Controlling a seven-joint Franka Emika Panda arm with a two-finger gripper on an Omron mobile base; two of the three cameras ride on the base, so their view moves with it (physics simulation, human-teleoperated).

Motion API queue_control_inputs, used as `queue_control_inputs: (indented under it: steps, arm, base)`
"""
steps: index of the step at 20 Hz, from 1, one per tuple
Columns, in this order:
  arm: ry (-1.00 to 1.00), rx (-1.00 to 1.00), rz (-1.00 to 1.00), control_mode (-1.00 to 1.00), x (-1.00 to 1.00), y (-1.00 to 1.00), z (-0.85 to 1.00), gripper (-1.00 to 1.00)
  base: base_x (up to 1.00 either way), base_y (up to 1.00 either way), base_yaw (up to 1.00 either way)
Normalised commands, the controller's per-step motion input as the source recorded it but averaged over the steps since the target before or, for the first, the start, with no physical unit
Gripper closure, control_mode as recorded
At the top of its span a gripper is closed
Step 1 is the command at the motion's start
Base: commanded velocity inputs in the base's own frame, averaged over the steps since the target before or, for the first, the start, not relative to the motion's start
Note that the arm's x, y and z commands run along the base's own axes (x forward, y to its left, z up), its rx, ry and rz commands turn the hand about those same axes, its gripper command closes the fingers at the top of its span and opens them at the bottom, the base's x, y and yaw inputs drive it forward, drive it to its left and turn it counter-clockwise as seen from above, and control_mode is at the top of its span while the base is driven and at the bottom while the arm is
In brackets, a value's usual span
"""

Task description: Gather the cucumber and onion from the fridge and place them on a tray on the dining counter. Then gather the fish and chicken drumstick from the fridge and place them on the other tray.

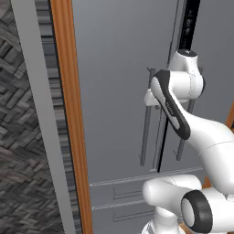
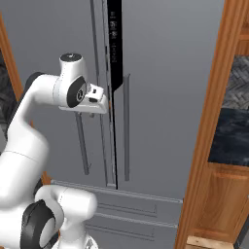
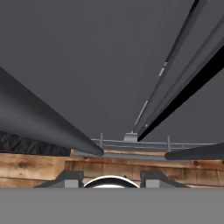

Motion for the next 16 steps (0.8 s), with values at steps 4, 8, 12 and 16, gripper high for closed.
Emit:
queue_control_inputs:
  steps: [4,8,12,16]
  arm:
    - [0.00,0.00,0.00,1.00,0.00,0.00,0.00,-1.00]
    - [0.00,0.00,0.00,1.00,0.00,0.00,0.00,-1.00]
    - [0.00,0.00,0.00,1.00,0.00,0.00,0.00,-1.00]
    - [0.00,0.00,0.00,1.00,0.00,0.00,0.00,-1.00]
  base:
    - [-0.08,-0.15,-0.01]
    - [-0.50,-0.66,-0.08]
    - [-0.67,-0.54,-0.09]
    - [-0.55,-0.06,0.00]
